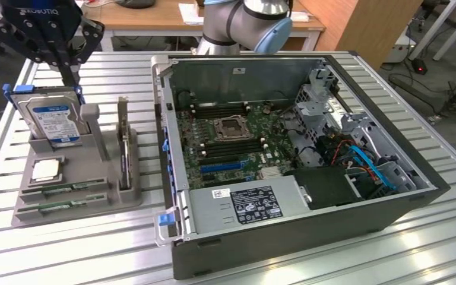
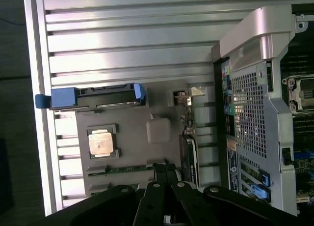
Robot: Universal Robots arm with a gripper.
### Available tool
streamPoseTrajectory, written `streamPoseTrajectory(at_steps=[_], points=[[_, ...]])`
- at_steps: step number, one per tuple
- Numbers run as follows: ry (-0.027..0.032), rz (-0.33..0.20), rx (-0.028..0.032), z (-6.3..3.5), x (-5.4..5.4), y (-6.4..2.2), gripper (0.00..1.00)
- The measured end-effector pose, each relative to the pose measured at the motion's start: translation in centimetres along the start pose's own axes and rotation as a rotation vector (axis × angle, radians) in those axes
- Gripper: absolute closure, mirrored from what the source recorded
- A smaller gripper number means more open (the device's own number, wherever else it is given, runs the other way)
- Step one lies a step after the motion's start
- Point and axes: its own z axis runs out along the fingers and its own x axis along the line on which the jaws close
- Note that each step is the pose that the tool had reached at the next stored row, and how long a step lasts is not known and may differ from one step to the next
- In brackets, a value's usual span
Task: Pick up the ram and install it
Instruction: 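Reach for the ram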
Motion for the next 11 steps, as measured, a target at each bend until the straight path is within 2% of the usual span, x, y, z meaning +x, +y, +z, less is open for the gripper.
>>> streamPoseTrajectory(at_steps=[11], points=[[0.0, 0.0, 0.0, -0.06, 2.2, -0.21, 0.91]])
